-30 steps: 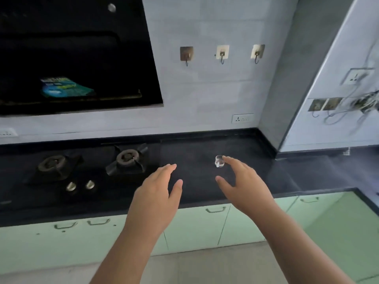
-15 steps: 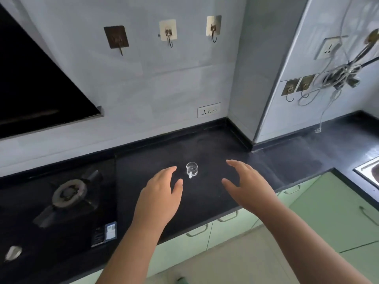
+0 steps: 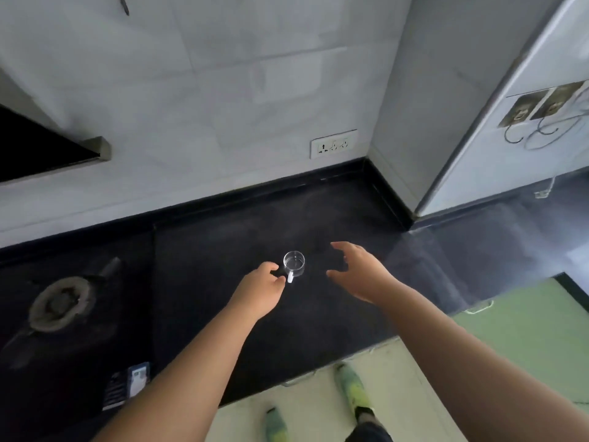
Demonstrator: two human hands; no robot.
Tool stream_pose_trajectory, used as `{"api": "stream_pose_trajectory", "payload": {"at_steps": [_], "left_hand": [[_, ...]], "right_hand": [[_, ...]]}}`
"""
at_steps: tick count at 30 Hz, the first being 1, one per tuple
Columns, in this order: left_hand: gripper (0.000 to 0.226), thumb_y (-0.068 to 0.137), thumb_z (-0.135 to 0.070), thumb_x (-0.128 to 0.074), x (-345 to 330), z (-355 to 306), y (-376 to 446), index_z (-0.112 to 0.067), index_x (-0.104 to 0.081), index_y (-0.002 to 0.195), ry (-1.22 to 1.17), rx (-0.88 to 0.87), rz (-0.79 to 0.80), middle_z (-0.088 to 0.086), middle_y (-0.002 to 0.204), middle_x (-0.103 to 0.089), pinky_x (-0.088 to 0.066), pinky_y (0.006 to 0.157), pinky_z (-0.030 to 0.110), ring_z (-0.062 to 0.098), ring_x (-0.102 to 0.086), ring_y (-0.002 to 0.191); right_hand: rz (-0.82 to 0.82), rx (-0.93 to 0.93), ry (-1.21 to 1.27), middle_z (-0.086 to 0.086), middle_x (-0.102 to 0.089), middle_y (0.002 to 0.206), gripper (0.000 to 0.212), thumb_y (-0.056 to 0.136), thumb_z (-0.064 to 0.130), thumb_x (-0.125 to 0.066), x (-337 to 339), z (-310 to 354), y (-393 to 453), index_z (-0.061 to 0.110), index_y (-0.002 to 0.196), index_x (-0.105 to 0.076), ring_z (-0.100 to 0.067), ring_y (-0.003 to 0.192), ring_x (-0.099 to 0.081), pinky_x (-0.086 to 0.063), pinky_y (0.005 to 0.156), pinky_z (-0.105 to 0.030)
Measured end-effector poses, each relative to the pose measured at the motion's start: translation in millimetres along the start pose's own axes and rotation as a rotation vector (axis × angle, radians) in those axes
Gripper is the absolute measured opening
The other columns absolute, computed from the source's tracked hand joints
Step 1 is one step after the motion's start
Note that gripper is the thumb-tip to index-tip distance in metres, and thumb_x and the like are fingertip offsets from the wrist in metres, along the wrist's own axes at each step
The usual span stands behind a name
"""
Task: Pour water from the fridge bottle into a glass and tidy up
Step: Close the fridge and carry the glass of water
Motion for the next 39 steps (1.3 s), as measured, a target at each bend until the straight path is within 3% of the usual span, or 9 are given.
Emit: {"api": "stream_pose_trajectory", "payload": {"at_steps": [4, 9, 13, 16, 19, 24, 28, 33, 39], "left_hand": [[0.049, 0.1, -0.044, -0.053, -30, 15, 36, -0.027, -0.048, 0.146, -0.166, 0.166, 0.022, -0.002, 0.12, -0.067, -0.057, 0.095, 0.039, 0.017, -0.071, 0.102], [0.04, 0.101, -0.038, -0.054, -62, 23, 64, -0.027, -0.051, 0.139, -0.298, 0.299, 0.007, 0.001, 0.104, -0.073, -0.063, 0.085, 0.041, 0.017, -0.076, 0.088], [0.026, 0.104, -0.031, -0.056, -81, 13, 74, -0.021, -0.06, 0.128, -0.62, 0.401, -0.059, 0.006, 0.109, -0.073, -0.06, 0.082, 0.032, 0.017, -0.075, 0.093], [0.024, 0.106, -0.029, -0.052, -93, 10, 79, -0.016, -0.064, 0.122, -0.799, 0.479, -0.074, 0.007, 0.11, -0.072, -0.061, 0.087, 0.031, 0.017, -0.074, 0.097], [0.022, 0.106, -0.021, -0.048, -100, 9, 79, -0.009, -0.066, 0.111, -0.857, 0.539, -0.09, 0.009, 0.104, -0.069, -0.06, 0.092, 0.033, 0.018, -0.07, 0.09], [0.026, 0.11, -0.026, -0.041, -85, -7, 62, -0.014, -0.063, 0.101, -0.827, 0.421, -0.157, 0.006, 0.101, -0.068, -0.06, 0.094, 0.034, 0.015, -0.069, 0.088], [0.031, 0.112, -0.035, -0.035, -48, -34, 35, -0.02, -0.061, 0.103, -0.65, 0.276, -0.215, 0.001, 0.101, -0.069, -0.059, 0.096, 0.036, 0.013, -0.07, 0.094], [0.031, 0.112, -0.034, -0.035, 10, -68, -19, -0.024, -0.06, 0.097, -0.593, 0.112, -0.352, -0.005, 0.089, -0.066, -0.055, 0.076, 0.017, 0.005, -0.065, 0.078], [0.029, 0.111, -0.04, -0.036, 51, -82, -95, -0.034, -0.056, 0.091, -0.494, 0.081, -0.514, -0.006, 0.09, -0.069, -0.057, 0.081, 0.026, 0.007, -0.069, 0.083]], "right_hand": [[0.138, 0.039, -0.058, -0.003, -0.043, 0.158, 0.078, 0.091, 0.032, -0.073, -20, -8, 64, 0.027, 0.158, -0.035, -0.022, 0.141, -0.049, -0.043, 0.111, -0.033], [0.306, 0.149, -0.141, -0.003, -0.033, 0.166, 0.089, 0.088, 0.018, -0.071, -58, -3, 124, 0.024, 0.163, -0.024, -0.026, 0.149, -0.039, -0.039, 0.116, -0.035], [0.388, 0.184, -0.156, -0.001, -0.038, 0.163, 0.094, 0.085, 0.013, -0.069, -87, -6, 148, 0.028, 0.164, -0.02, -0.029, 0.15, -0.035, -0.042, 0.115, -0.042], [0.377, 0.188, -0.141, -0.002, -0.055, 0.145, 0.079, 0.087, 0.018, -0.068, -98, -11, 152, 0.029, 0.157, -0.034, -0.03, 0.141, -0.042, -0.047, 0.108, -0.042], [0.341, 0.204, -0.079, 0.007, -0.064, 0.119, 0.05, 0.088, 0.024, -0.067, -98, -15, 155, 0.032, 0.135, -0.053, -0.026, 0.124, -0.054, -0.054, 0.094, -0.041], [0.333, 0.245, 0.057, 0.006, -0.064, 0.115, 0.054, 0.083, 0.025, -0.082, -75, -11, 146, 0.024, 0.126, -0.05, -0.01, 0.099, -0.064, -0.057, 0.087, -0.033], [0.312, 0.298, 0.19, 0.012, -0.063, 0.119, 0.062, 0.079, 0.022, -0.087, -31, 10, 128, 0.026, 0.126, -0.047, -0.007, 0.098, -0.069, -0.06, 0.088, -0.031], [0.354, 0.449, 0.308, 0.018, -0.069, 0.116, 0.068, 0.075, 0.02, -0.091, 29, 55, 96, 0.039, 0.132, -0.058, 0.002, 0.096, -0.071, -0.057, 0.086, -0.022], [0.511, 0.627, 0.347, 0.012, -0.076, 0.114, 0.059, 0.074, 0.015, -0.092, 64, 113, 48, 0.039, 0.122, -0.068, -0.008, 0.104, -0.073, -0.059, 0.097, -0.044]]}}
Point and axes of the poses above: each hand's wrist, its own y-axis towards the middle knuckle, its own x-axis out of the back of the hand, z = x × y, the point moved 4 cm from there along y, towards the middle knuckle
